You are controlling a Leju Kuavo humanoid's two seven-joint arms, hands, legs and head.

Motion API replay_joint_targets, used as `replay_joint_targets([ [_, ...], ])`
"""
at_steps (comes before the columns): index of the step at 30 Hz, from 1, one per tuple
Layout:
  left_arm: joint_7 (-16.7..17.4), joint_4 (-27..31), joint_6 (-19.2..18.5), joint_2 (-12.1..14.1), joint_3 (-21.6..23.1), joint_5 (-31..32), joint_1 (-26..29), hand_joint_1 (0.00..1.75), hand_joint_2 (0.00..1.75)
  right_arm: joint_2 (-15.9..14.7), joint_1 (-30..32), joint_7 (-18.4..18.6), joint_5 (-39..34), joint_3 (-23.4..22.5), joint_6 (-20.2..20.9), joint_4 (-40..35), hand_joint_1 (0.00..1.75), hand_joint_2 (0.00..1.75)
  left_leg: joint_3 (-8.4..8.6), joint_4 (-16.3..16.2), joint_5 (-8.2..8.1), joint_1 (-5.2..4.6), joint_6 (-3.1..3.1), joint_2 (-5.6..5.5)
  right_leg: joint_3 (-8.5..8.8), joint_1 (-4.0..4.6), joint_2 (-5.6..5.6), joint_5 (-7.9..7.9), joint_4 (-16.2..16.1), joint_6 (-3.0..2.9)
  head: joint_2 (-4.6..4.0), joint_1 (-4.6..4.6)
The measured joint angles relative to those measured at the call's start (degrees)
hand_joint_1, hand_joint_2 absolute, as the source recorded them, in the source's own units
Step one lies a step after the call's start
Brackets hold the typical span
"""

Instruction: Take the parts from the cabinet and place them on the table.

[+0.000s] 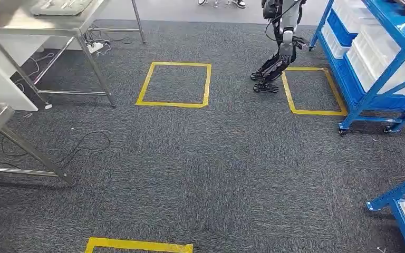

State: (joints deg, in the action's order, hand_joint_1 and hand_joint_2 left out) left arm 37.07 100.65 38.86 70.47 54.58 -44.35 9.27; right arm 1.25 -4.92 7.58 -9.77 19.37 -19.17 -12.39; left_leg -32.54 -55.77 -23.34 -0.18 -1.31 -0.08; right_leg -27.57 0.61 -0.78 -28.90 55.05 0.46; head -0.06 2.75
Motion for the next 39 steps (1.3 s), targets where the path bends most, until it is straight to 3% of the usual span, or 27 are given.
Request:
replay_joint_targets([
  [14, -0.7, 0.3, -0.2, 0.5, -0.2, -1.0, 0.1, 0.00, 0.00, 0.0, 0.0, -0.5, -1.7, 0.0, 0.8, 0.0, 0.00, 0.00, 0.11, -0.1, -0.06, -0.03, -0.26, 0.00, 0.09, 0.01, 0.02, 0.06, 0.0, 0.24, 0.00, 0.00],
  [19, 1.1, 1.5, 0.8, 0.6, -0.2, 1.7, 0.0, 0.00, 0.00, 0.0, 0.0, -0.5, -2.9, -0.1, 0.6, 0.0, 0.00, 0.00, 0.18, 0.2, -0.06, -0.27, -0.83, 0.11, 0.11, -0.24, -0.20, 0.17, -0.4, 0.86, 0.00, 0.00],
  [20, 2.0, 2.2, 0.9, 0.7, -0.3, 2.5, 0.0, 0.00, 0.00, -0.1, -0.1, -0.6, -3.0, -0.1, 0.5, 0.0, 0.00, 0.00, 0.85, 1.5, 0.59, 0.54, -1.36, 0.58, 0.35, -0.14, -0.16, -0.32, 0.2, 1.12, 0.02, -0.04],
  [21, 2.3, 2.7, 1.0, 0.7, -0.3, 3.5, 0.0, 0.00, 0.00, -0.1, -0.1, -0.6, -3.2, -0.1, 0.5, 0.0, 0.00, 0.00, 1.15, 2.0, 0.62, 0.45, -1.55, 0.81, -0.57, -0.13, -0.02, -1.60, 2.0, 1.40, 0.00, -0.07],
  [24, 2.5, 4.2, 1.1, 0.5, -0.1, 5.5, 0.0, 0.00, 0.00, -0.1, 0.0, -0.5, -4.1, -0.2, 0.1, 0.0, 0.00, 0.00, 1.04, 2.0, 0.70, 0.57, -1.77, 1.73, -7.61, -0.65, 0.01, -7.72, 15.1, 1.96, 0.00, -0.02],
  [25, 2.5, 4.7, 1.1, 0.4, 0.0, 5.7, -0.1, 0.00, 0.00, -0.1, 0.0, -0.5, -4.2, -0.2, 0.0, 0.0, 0.00, 0.00, 0.97, 2.0, 0.69, 0.61, -1.73, 2.13, -9.51, -0.92, 0.05, -8.12, 18.2, 2.19, 0.02, -0.04],
  [26, 2.5, 5.0, 1.1, 0.3, 0.1, 5.8, -0.1, 0.00, 0.00, -0.1, 0.0, -0.5, -4.2, -0.2, 0.0, 0.0, 0.00, 0.00, 1.00, 1.9, 0.64, 0.71, -1.63, 2.52, -9.52, -1.17, 0.18, -6.83, 17.5, 2.46, 0.02, -0.04],
  [27, 2.5, 5.2, 1.1, 0.2, 0.2, 6.0, -0.1, 0.00, 0.00, -0.1, 0.0, -0.4, -4.3, -0.2, 0.0, 0.0, 0.00, 0.00, 1.06, 1.9, 0.58, 0.87, -1.39, 2.85, -8.22, -1.49, 0.45, -4.57, 14.3, 2.75, 0.02, -0.02],
  [28, 2.5, 5.5, 1.1, 0.0, 0.4, 6.3, -0.3, 0.00, 0.00, -0.1, 0.0, -0.4, -4.6, -0.3, 0.0, 0.0, 0.00, 0.00, 1.16, 1.8, 0.49, 1.13, -1.00, 3.12, -5.71, -1.84, 0.97, -1.63, 8.9, 3.14, 0.02, -0.02],
  [29, 2.5, 5.8, 1.1, -0.1, 0.5, 6.8, -0.6, 0.00, 0.00, -0.1, 0.0, -0.3, -4.8, -0.3, -0.1, 0.0, 0.00, 0.00, 1.25, 1.5, 0.29, 1.28, -0.49, 3.42, -2.83, -2.20, 2.41, 1.01, 3.1, 3.58, 0.00, -0.02],
  [30, 2.5, 6.0, 1.1, -0.2, 0.7, 7.1, -0.9, 0.00, 0.00, 0.0, 0.1, -0.3, -4.9, -0.3, -0.2, 0.0, 0.00, 0.00, 1.25, 1.1, 0.10, 1.16, 0.01, 3.68, -1.94, -2.34, 4.38, 1.21, 0.6, 3.84, 0.00, 0.00],
  [32, 2.6, 6.4, 1.1, -0.3, 1.2, 8.2, -1.8, 0.00, 0.00, 0.2, 0.0, -0.3, -5.4, -0.5, -0.4, 0.0, 0.00, 0.00, 1.51, 1.0, -0.20, 1.03, 0.97, 4.07, -2.27, -1.77, 3.14, 1.44, 0.8, 2.44, 0.02, 0.04],
  [34, 2.6, 6.9, 1.1, -0.8, 2.6, 9.6, -3.3, 0.00, 0.00, 0.2, 0.0, -0.2, -5.9, -1.0, -0.8, 0.0, 0.00, 0.00, 1.95, 1.5, -0.02, 1.35, 1.52, 4.86, -2.38, -1.49, 2.40, 1.56, 0.8, 1.70, 0.00, 0.00],
  [35, 2.6, 7.2, 1.1, -1.3, 3.2, 10.6, -3.9, 0.00, 0.00, 0.1, 0.0, -0.2, -6.0, -1.2, -0.9, 0.0, 0.00, 0.00, 1.91, 1.3, -0.40, 1.81, 1.96, 4.36, -2.21, -1.68, 1.90, 1.95, 0.6, 1.05, 0.00, 0.02],
  [36, 2.6, 7.2, 1.1, -2.0, 4.0, 11.4, -4.5, 0.00, 0.00, 0.1, -0.1, -0.2, -6.1, -1.4, -1.1, 0.0, 0.00, 0.00, 1.37, -0.5, -2.05, 1.85, 2.16, 2.74, -2.32, -1.66, 1.50, 2.11, 0.5, 0.77, 0.00, 0.04],
  [37, 2.6, 7.2, 1.1, -2.8, 4.8, 11.8, -5.1, 0.00, 0.00, 0.1, -0.1, -0.2, -6.3, -1.5, -1.1, 0.0, 0.00, 0.00, 0.06, -3.6, -4.14, 1.93, 2.18, 1.80, -2.42, -1.56, 1.20, 2.25, 0.5, 0.50, 0.00, 0.02],
  [38, 2.6, 7.2, 1.1, -3.7, 5.8, 12.0, -5.6, 0.00, 0.00, 0.2, -0.1, -0.2, -6.6, -1.7, -1.1, 0.0, 0.00, 0.00, -2.56, -9.4, -7.07, 1.80, 2.19, 1.21, -2.64, -1.42, 0.36, 2.35, 0.6, 0.33, 0.00, 0.02],
  [39, 2.7, 7.1, 1.1, -4.4, 6.5, 12.2, -6.1, 0.00, 0.00, 0.2, -0.1, -0.2, -6.6, -1.9, -1.1, 0.0, 0.00, 0.00, -4.83, -14.2, -8.99, 1.77, 2.10, 0.98, -2.85, -1.28, -0.22, 2.46, 0.6, 0.10, 0.00, 0.02],
])
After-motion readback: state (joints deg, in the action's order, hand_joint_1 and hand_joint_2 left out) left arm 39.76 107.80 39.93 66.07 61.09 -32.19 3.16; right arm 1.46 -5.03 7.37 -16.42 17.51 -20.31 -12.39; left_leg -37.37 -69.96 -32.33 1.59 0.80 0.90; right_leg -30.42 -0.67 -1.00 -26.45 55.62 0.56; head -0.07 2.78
